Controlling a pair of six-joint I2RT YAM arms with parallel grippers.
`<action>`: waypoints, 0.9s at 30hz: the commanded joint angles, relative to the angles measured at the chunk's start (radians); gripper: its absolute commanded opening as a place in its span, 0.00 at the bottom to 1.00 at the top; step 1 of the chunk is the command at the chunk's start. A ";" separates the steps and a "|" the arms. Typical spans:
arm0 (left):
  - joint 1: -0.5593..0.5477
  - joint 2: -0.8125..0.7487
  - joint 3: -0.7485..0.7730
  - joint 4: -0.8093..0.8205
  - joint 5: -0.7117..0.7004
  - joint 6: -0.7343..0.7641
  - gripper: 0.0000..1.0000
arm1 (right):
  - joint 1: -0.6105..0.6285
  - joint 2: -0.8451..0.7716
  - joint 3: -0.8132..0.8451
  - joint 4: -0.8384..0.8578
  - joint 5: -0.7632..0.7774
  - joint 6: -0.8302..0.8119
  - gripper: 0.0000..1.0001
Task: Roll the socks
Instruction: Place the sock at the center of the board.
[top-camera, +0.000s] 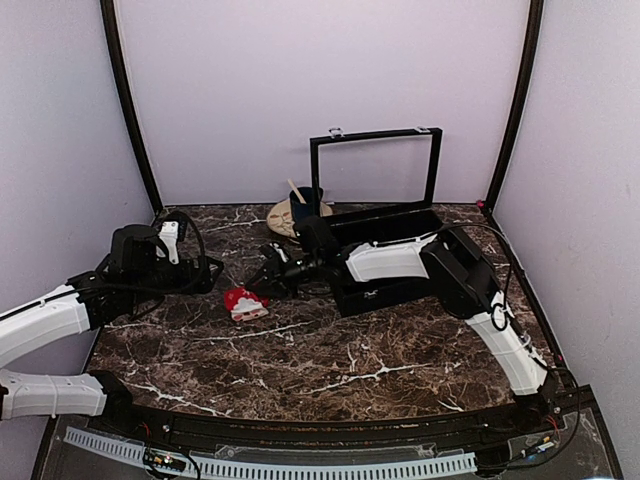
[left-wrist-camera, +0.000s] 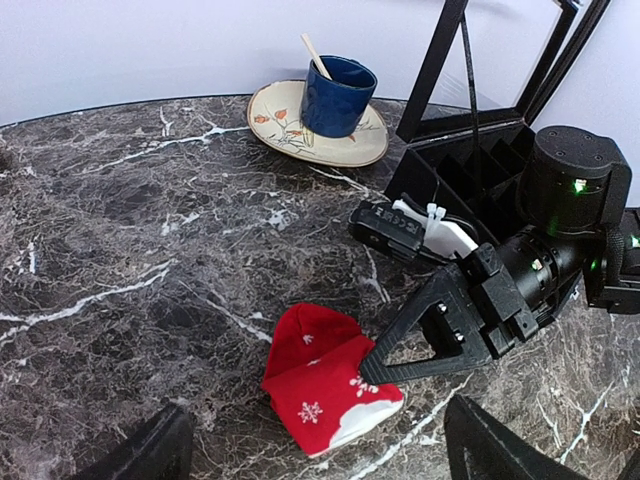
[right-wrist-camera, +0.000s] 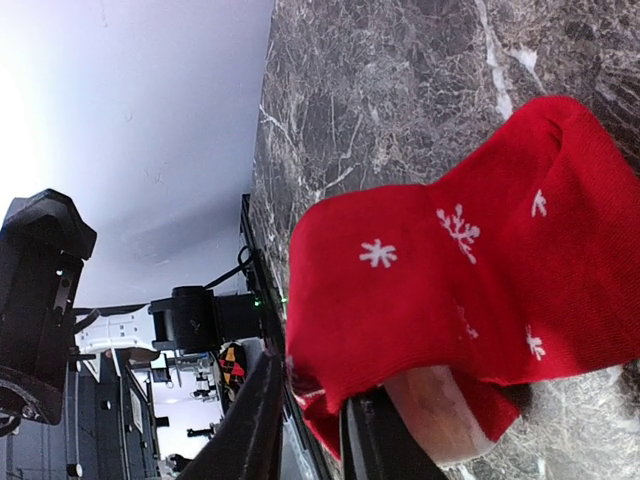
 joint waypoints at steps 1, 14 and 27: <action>-0.004 -0.001 -0.024 0.039 0.041 -0.017 0.89 | 0.002 -0.075 -0.068 -0.036 -0.007 -0.063 0.20; -0.005 0.075 -0.035 0.046 0.133 -0.069 0.89 | 0.073 -0.194 -0.215 -0.272 0.031 -0.306 0.23; -0.006 0.257 0.017 0.064 0.172 -0.086 0.93 | 0.090 -0.347 -0.282 -0.487 0.202 -0.488 0.27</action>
